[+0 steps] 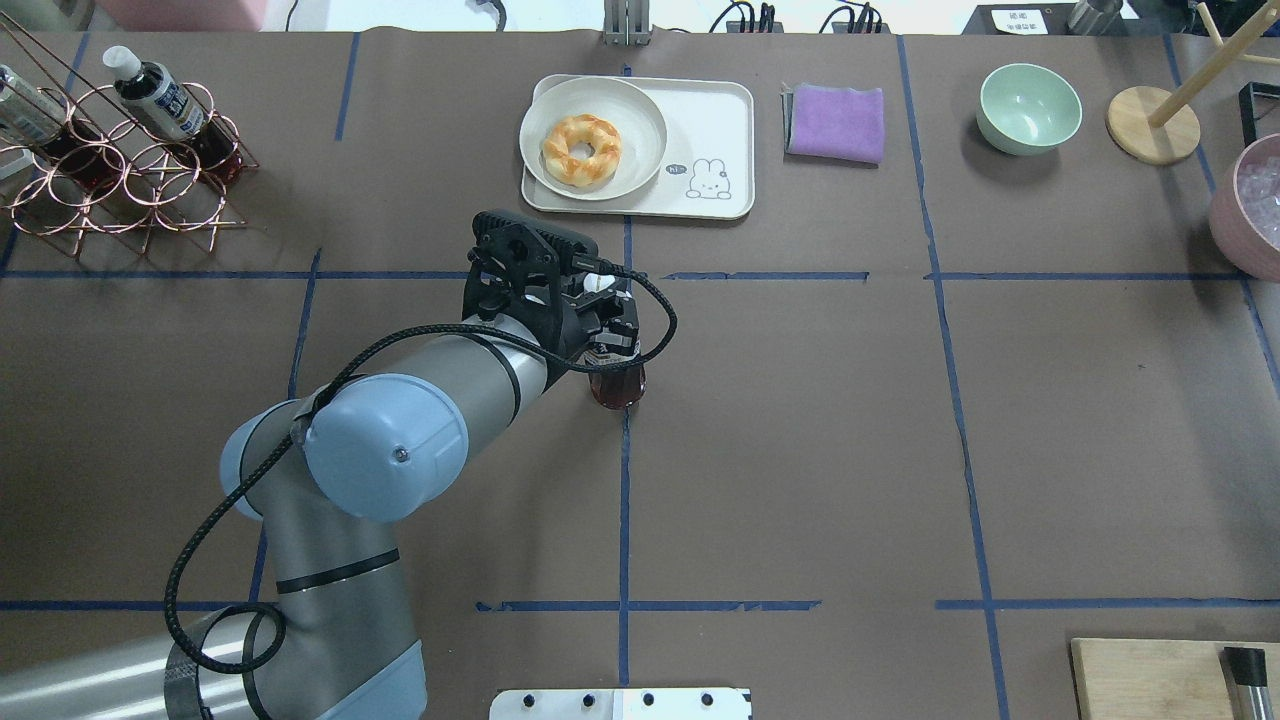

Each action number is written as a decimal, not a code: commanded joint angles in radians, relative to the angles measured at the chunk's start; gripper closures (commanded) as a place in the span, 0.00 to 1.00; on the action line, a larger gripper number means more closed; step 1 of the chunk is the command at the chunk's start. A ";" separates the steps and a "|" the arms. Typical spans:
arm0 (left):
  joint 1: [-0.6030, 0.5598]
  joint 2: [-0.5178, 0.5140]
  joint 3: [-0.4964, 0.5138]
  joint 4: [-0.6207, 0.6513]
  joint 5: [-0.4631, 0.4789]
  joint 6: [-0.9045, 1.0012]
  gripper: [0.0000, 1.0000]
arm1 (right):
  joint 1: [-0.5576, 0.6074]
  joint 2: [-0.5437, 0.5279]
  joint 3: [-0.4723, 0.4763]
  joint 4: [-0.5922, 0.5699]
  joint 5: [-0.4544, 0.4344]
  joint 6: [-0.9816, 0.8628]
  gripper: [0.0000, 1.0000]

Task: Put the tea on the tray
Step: 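Carry the tea bottle with the left gripper to the table center and lower it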

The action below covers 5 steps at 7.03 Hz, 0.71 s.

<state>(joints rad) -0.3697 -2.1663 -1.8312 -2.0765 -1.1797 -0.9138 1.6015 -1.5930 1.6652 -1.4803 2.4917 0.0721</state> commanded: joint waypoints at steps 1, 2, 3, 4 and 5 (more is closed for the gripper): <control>0.000 -0.001 0.004 -0.002 0.000 -0.002 0.74 | 0.000 0.001 0.001 0.000 0.001 0.000 0.00; 0.000 -0.009 0.004 -0.002 0.000 -0.022 0.61 | 0.000 0.001 0.001 0.000 0.000 0.000 0.00; 0.000 -0.010 0.004 -0.001 0.000 -0.064 0.40 | 0.000 0.001 0.001 0.000 0.001 0.000 0.00; 0.000 -0.010 0.004 -0.001 0.000 -0.065 0.21 | 0.000 0.001 0.001 0.000 0.001 0.000 0.00; 0.000 -0.009 0.004 0.001 0.000 -0.063 0.01 | 0.000 0.001 0.001 0.000 0.001 0.000 0.00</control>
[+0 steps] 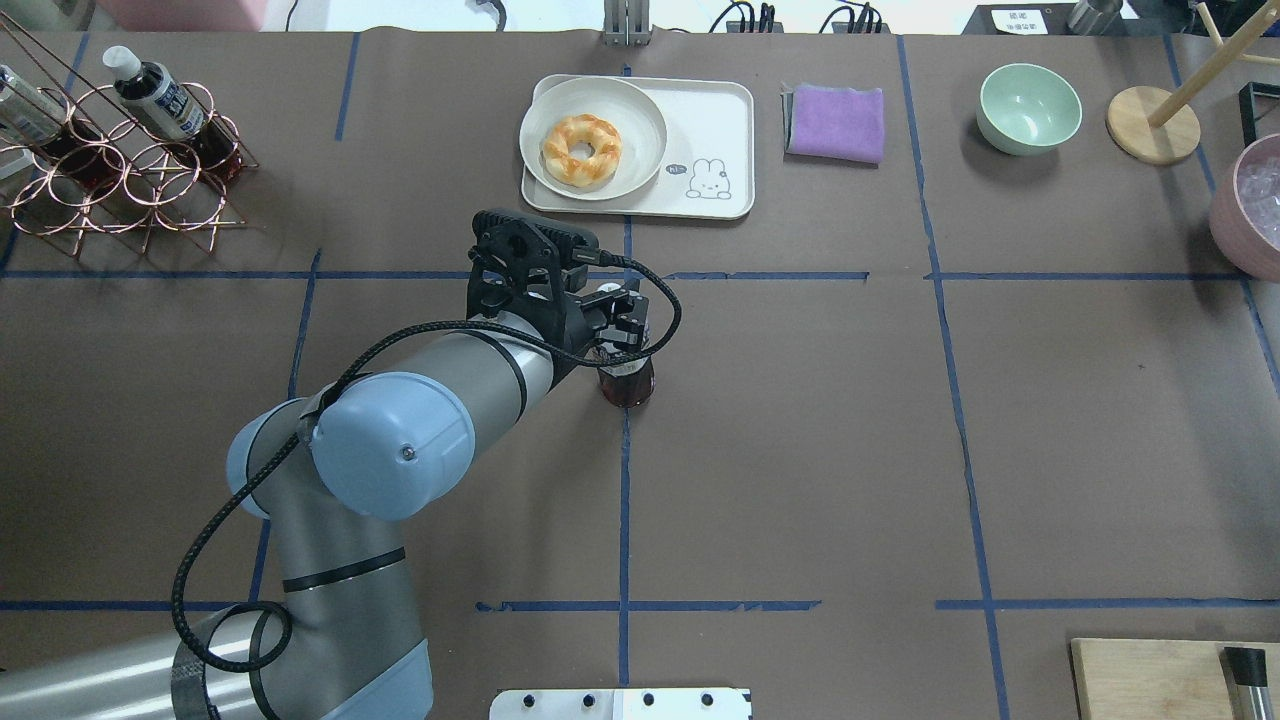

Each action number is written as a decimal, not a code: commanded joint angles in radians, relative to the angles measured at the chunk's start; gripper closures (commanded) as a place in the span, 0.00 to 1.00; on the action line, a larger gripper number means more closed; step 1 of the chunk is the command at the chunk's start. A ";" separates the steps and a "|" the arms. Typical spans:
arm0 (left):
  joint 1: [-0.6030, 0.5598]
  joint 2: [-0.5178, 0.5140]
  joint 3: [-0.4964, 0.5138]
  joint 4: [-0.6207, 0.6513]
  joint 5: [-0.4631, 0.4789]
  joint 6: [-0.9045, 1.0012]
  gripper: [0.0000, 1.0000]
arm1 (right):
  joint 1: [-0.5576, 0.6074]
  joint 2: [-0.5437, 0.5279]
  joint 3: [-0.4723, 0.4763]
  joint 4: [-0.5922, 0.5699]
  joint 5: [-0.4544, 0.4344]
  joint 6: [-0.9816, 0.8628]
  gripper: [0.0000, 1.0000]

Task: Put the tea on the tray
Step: 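Carry the tea bottle with the left gripper to the table center and lower it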

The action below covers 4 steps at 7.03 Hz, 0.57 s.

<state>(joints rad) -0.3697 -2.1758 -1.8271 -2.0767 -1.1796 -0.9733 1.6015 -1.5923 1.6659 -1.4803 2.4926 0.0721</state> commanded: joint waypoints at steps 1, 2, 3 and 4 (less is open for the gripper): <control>0.000 -0.001 -0.001 0.001 0.000 -0.004 0.00 | 0.000 0.000 0.001 0.000 0.000 0.000 0.00; 0.000 -0.001 -0.020 0.000 -0.002 -0.007 0.00 | 0.000 0.000 0.001 0.000 0.002 0.000 0.00; -0.002 -0.002 -0.032 0.000 -0.002 -0.010 0.00 | 0.000 0.000 0.006 0.002 0.002 0.000 0.00; -0.005 -0.012 -0.049 0.000 -0.003 -0.015 0.00 | 0.000 0.002 0.008 0.002 0.002 0.000 0.00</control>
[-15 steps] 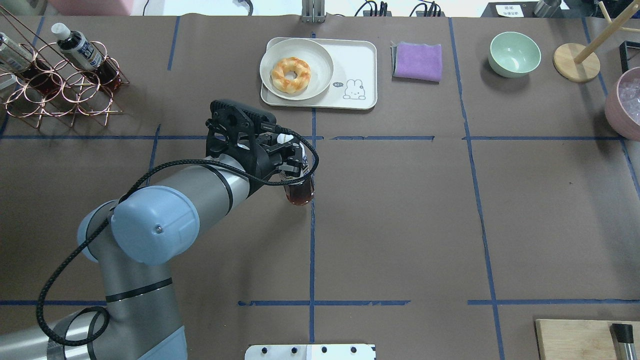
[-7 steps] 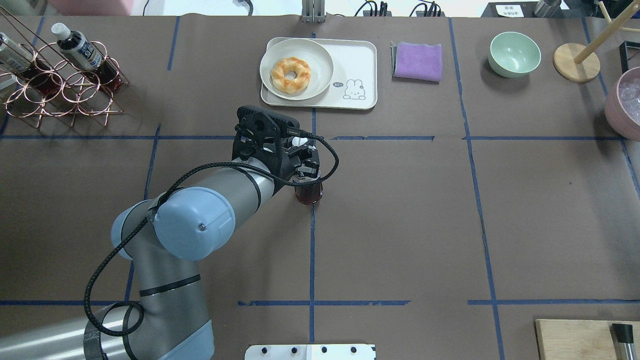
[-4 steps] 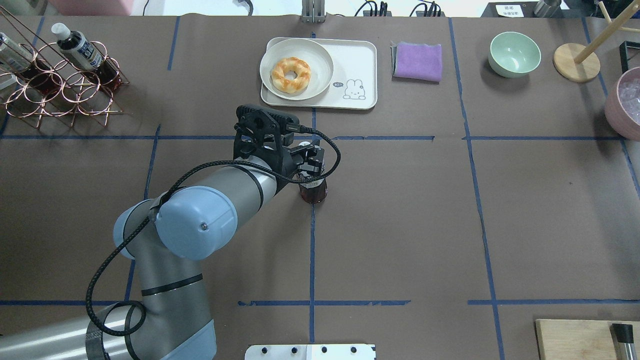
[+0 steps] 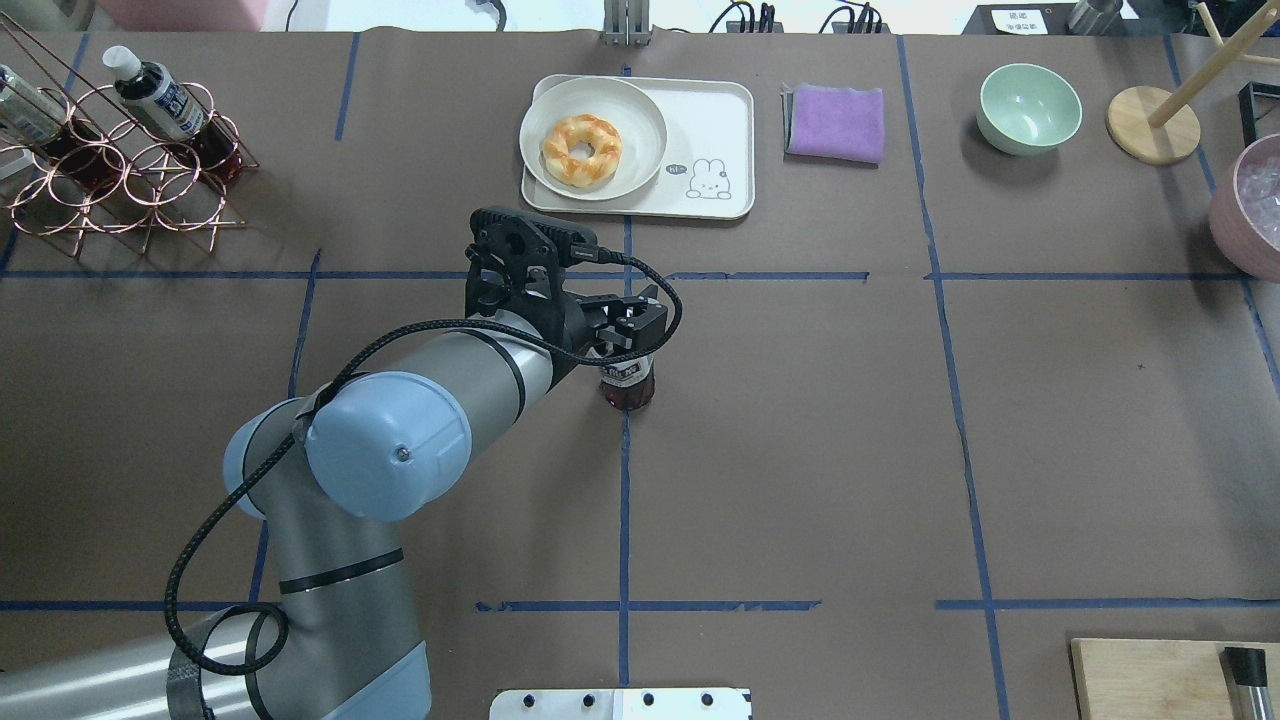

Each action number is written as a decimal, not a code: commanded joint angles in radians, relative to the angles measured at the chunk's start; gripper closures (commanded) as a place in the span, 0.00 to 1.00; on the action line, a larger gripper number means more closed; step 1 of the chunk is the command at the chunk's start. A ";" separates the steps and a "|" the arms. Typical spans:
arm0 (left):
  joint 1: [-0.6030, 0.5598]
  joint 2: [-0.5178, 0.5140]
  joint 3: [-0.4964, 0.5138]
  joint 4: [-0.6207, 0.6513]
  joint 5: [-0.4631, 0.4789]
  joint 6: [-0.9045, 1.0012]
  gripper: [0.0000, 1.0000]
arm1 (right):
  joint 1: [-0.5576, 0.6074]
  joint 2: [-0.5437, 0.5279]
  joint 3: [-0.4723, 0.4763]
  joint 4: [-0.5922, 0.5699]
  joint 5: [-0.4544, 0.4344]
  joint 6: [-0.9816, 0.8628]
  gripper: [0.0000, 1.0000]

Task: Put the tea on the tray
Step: 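Open the left gripper and withdraw the left arm to rest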

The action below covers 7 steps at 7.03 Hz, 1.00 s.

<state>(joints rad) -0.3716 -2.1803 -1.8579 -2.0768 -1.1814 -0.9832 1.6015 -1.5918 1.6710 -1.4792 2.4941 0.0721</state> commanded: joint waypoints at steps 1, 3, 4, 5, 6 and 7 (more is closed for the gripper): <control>-0.018 0.008 -0.058 0.006 -0.004 -0.032 0.00 | 0.000 0.001 0.007 0.000 0.002 0.000 0.00; -0.093 0.095 -0.072 0.003 -0.015 -0.103 0.00 | 0.000 0.027 0.009 0.000 0.002 0.002 0.00; -0.178 0.129 -0.072 0.009 -0.138 -0.069 0.00 | 0.000 0.045 0.010 -0.004 0.002 0.000 0.00; -0.273 0.179 -0.073 0.012 -0.246 -0.043 0.00 | 0.000 0.079 0.010 -0.007 -0.001 0.000 0.00; -0.326 0.245 -0.073 0.012 -0.289 -0.040 0.00 | -0.002 0.120 0.010 -0.013 -0.004 0.002 0.00; -0.361 0.328 -0.104 0.012 -0.346 -0.028 0.00 | -0.014 0.137 0.030 -0.013 -0.006 0.003 0.00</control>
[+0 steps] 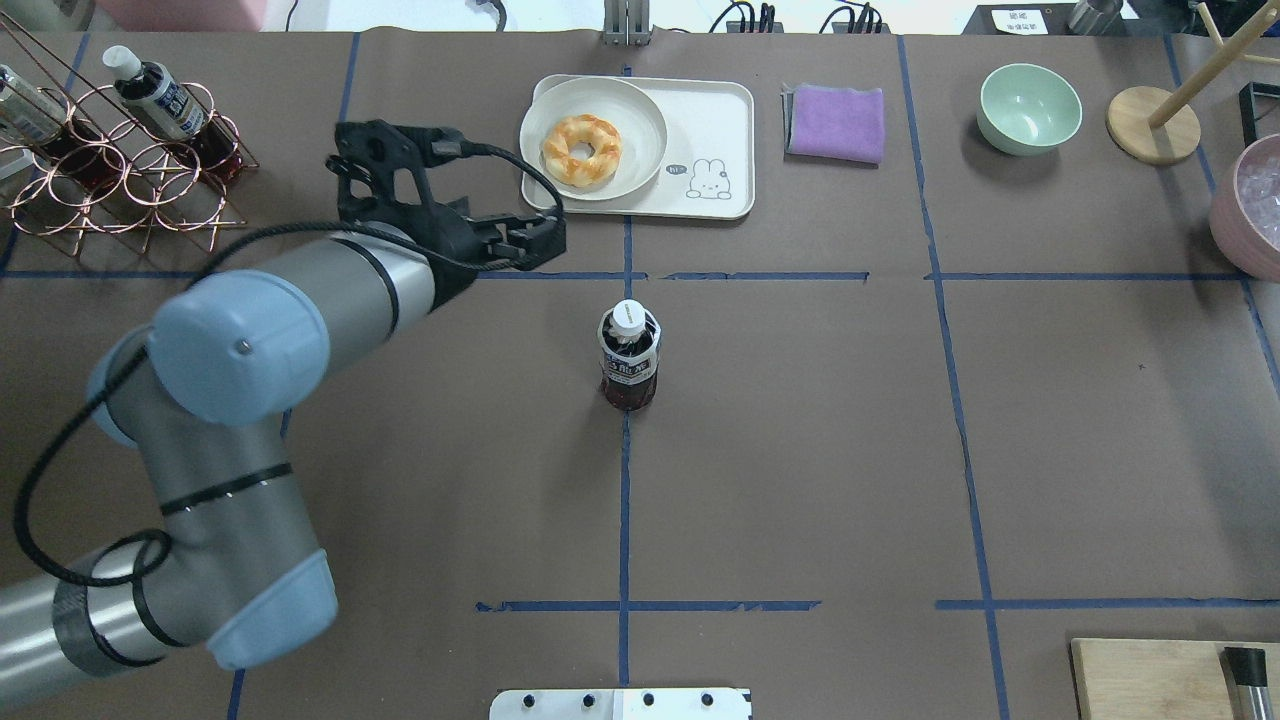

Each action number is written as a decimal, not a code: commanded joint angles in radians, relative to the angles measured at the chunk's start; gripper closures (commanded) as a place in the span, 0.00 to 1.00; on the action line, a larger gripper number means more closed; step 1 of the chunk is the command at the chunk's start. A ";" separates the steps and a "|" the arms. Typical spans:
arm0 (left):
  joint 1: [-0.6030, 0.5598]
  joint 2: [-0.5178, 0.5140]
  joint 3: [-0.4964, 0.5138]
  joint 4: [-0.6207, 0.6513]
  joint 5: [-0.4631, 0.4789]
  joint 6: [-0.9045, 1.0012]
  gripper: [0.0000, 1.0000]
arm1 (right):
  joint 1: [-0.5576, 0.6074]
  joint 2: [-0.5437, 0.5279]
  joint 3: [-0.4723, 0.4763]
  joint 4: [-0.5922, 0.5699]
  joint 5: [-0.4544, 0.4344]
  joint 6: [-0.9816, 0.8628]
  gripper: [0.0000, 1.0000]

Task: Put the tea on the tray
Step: 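Open the left gripper and withdraw the left arm to rest, then move the right gripper over the standing tea bottle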

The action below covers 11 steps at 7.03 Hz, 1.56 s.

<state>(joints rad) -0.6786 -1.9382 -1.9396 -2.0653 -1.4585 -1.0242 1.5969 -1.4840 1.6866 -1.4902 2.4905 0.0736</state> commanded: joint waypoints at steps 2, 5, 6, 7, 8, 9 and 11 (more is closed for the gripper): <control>-0.172 0.287 -0.180 0.122 -0.193 0.158 0.00 | -0.092 0.097 0.068 -0.002 -0.015 0.215 0.00; -0.362 0.448 -0.211 0.206 -0.412 0.387 0.00 | -0.344 0.249 0.229 -0.092 -0.171 0.577 0.00; -0.437 0.512 -0.210 0.205 -0.501 0.488 0.00 | -0.427 0.331 0.278 -0.196 -0.221 0.669 0.00; -0.494 0.563 -0.208 0.205 -0.544 0.559 0.00 | -0.507 0.414 0.309 -0.300 -0.269 0.740 0.00; -0.513 0.591 -0.206 0.205 -0.555 0.600 0.00 | -0.593 0.471 0.326 -0.333 -0.362 0.824 0.00; -0.536 0.611 -0.206 0.203 -0.557 0.624 0.00 | -0.706 0.525 0.324 -0.334 -0.451 0.935 0.00; -0.567 0.628 -0.167 0.206 -0.594 0.661 0.00 | -0.842 0.605 0.314 -0.341 -0.550 1.046 0.00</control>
<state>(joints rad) -1.2251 -1.3205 -2.1354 -1.8607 -2.0237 -0.3821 0.8435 -0.9305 2.0062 -1.8237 2.0059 1.0492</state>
